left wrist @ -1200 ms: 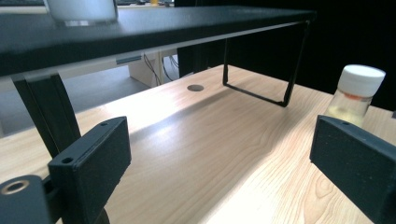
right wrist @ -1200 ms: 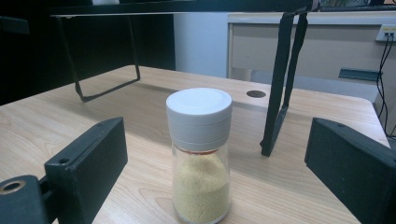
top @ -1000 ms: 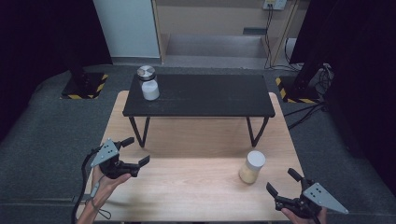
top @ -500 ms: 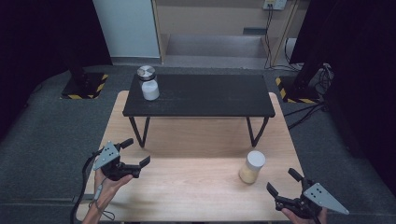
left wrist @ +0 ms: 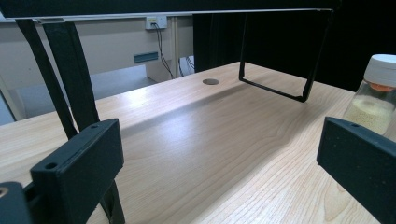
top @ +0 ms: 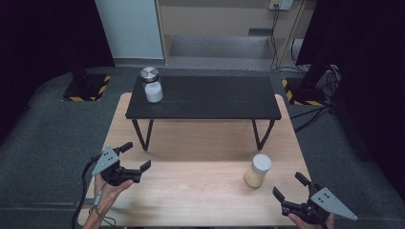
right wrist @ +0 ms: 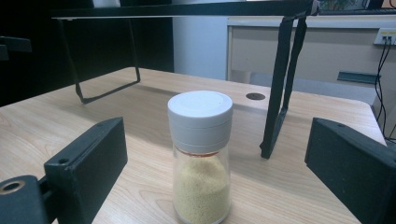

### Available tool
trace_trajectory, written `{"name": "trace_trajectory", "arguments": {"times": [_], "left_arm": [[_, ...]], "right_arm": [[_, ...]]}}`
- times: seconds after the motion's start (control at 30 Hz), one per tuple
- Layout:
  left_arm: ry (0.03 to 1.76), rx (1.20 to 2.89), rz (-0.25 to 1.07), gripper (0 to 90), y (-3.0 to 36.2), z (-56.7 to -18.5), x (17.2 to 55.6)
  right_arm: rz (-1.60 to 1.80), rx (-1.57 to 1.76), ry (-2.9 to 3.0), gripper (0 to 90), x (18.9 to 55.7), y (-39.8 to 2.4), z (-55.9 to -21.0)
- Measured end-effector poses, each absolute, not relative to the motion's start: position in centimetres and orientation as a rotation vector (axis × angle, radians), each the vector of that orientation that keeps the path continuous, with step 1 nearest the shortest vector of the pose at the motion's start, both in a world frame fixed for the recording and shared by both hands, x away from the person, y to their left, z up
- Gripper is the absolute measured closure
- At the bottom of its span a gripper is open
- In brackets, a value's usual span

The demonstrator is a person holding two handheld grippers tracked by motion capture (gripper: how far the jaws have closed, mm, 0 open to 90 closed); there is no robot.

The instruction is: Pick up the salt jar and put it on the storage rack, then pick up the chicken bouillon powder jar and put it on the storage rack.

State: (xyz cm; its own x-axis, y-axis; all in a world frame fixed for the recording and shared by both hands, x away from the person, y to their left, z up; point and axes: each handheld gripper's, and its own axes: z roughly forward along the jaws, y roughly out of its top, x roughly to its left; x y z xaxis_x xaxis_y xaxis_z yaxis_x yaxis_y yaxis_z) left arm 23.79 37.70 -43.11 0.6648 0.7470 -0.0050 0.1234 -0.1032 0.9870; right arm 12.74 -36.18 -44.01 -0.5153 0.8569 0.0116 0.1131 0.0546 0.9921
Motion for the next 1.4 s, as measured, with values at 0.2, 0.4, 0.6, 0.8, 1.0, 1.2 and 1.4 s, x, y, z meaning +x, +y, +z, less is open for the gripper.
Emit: {"name": "trace_trajectory", "arguments": {"times": [0.2, 0.4, 0.6, 0.8, 1.0, 1.2, 1.4], "left_arm": [[0.721, 1.606, 0.602, 0.0, 38.0, -43.2, 23.7], [0.713, 1.616, 0.595, 0.0, 38.2, -43.3, 23.7], [0.711, 1.616, 0.581, 0.0, 38.2, -43.4, 23.8], [0.704, 1.622, 0.568, 0.0, 38.4, -43.4, 23.9], [0.7, 1.618, 0.555, 0.0, 38.7, -43.5, 23.9], [0.701, 1.614, 0.55, 0.0, 38.8, -43.5, 23.9], [0.702, 1.615, 0.542, 0.0, 38.9, -43.5, 24.0]], "right_arm": [[1.524, 0.975, 1.711, 5.3, 12.8, -36.2, -44.0], [1.543, 0.988, 1.703, 3.7, 13.0, -36.7, -43.8], [1.554, 0.994, 1.701, 2.7, 13.0, -36.9, -43.6], [1.578, 0.982, 1.729, 1.7, 13.3, -37.1, -42.9], [1.59, 0.963, 1.756, 2.0, 13.7, -37.4, -42.3], [1.574, 0.95, 1.774, 2.0, 13.9, -37.5, -41.0], [1.563, 0.952, 1.804, 2.5, 14.3, -37.4, -39.5]]}}
